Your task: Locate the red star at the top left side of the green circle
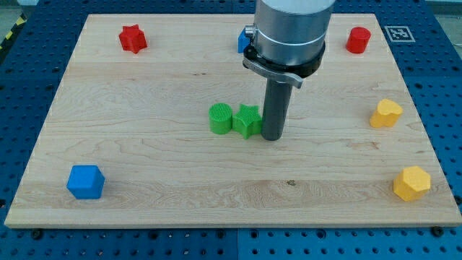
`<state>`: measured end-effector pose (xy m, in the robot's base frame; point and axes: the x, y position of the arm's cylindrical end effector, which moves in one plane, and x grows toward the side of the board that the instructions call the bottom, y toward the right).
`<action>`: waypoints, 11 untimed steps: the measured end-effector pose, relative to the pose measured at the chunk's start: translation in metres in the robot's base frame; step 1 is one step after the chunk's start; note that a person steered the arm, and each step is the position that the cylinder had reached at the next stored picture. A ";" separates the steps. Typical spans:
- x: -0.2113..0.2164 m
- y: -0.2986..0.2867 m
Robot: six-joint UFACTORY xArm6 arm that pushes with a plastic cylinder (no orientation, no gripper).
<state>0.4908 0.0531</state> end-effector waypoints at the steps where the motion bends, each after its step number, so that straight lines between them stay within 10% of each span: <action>1: 0.000 -0.005; 5: -0.003 0.042; 7: -0.089 0.065; 11: -0.162 -0.262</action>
<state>0.3284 -0.2087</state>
